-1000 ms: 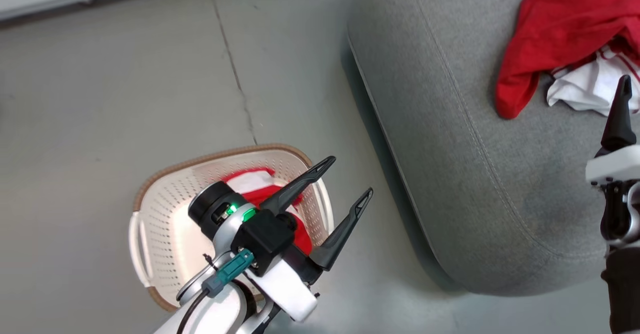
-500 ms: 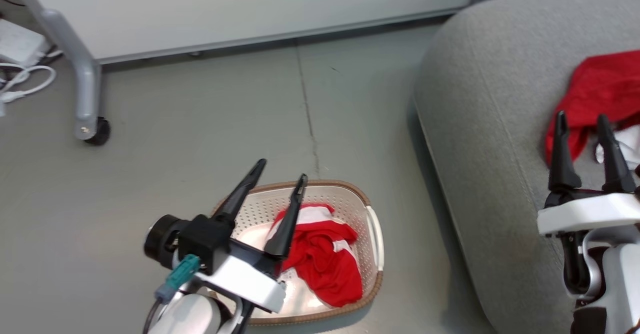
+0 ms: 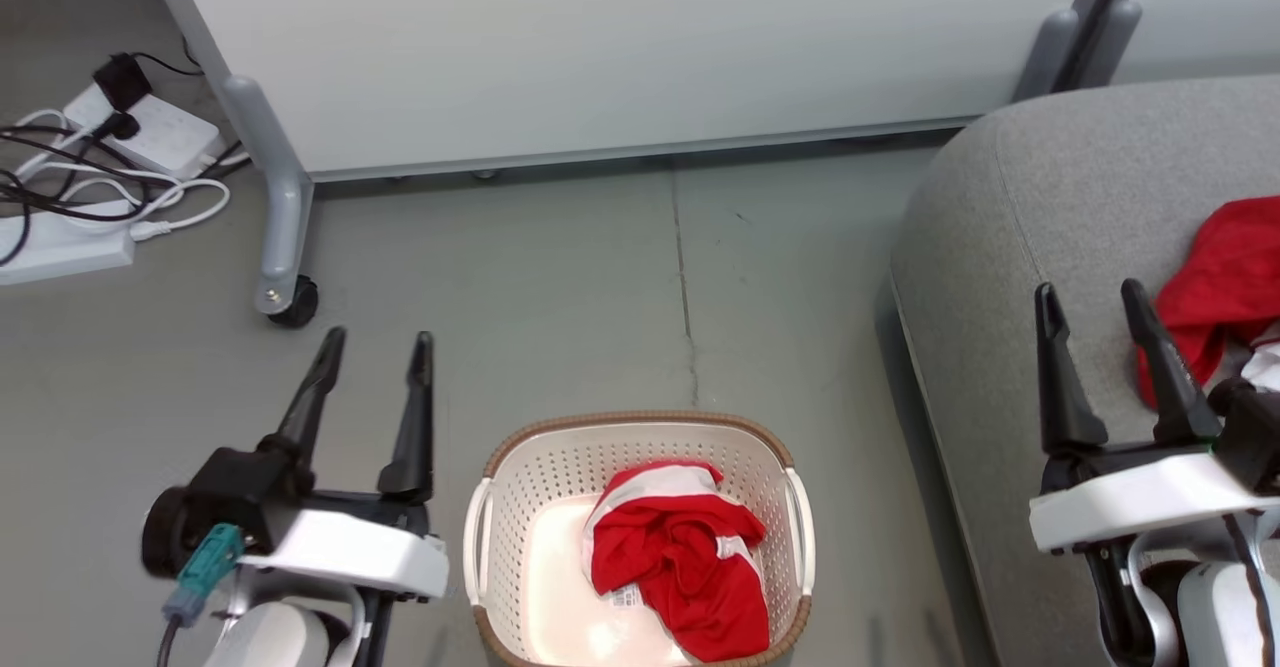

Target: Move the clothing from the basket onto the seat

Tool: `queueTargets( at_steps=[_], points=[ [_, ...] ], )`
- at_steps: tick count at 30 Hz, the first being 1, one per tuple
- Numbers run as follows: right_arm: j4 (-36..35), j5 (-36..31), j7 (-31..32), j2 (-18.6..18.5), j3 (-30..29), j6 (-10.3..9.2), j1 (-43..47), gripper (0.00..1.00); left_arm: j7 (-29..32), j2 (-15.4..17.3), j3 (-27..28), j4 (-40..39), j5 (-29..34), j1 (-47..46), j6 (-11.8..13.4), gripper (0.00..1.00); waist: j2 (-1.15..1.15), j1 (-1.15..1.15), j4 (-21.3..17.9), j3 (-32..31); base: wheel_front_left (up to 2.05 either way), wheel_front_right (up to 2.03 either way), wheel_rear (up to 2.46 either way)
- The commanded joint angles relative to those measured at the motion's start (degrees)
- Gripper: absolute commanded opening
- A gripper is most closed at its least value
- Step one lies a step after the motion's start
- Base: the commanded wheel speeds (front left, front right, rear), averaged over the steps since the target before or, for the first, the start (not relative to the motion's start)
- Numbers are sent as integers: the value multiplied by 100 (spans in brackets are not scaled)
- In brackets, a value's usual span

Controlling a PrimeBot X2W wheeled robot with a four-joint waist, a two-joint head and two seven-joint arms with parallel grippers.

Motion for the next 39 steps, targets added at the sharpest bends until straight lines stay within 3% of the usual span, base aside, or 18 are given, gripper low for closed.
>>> queueTargets(
  at_steps=[1, 11, 27, 39],
  points=[
    [-82, -42, 51, -14, 33, 3, 102, 100, -33, 35, 102, -8, -52, 112, 57, 100, 0, 0, 64, -98, 0, 0, 0],
    [-279, -69, 264, -15, 68, 3, 586, 100, -117, 141, 572, -109, -229, 801, 281, 100, 0, 0, 226, -466, 0, 0, 0],
    [-521, -118, 511, -15, -169, 3, 1225, 100, -158, 232, 562, -122, 6, 1371, 3, 100, 0, 0, 317, -769, 0, 0, 0],
    [-565, -20, 547, -14, -119, 3, 1305, 100, -155, 257, 516, 17, 36, 1311, -37, 100, 0, 0, 304, -764, 0, 0, 0]
  ],
)
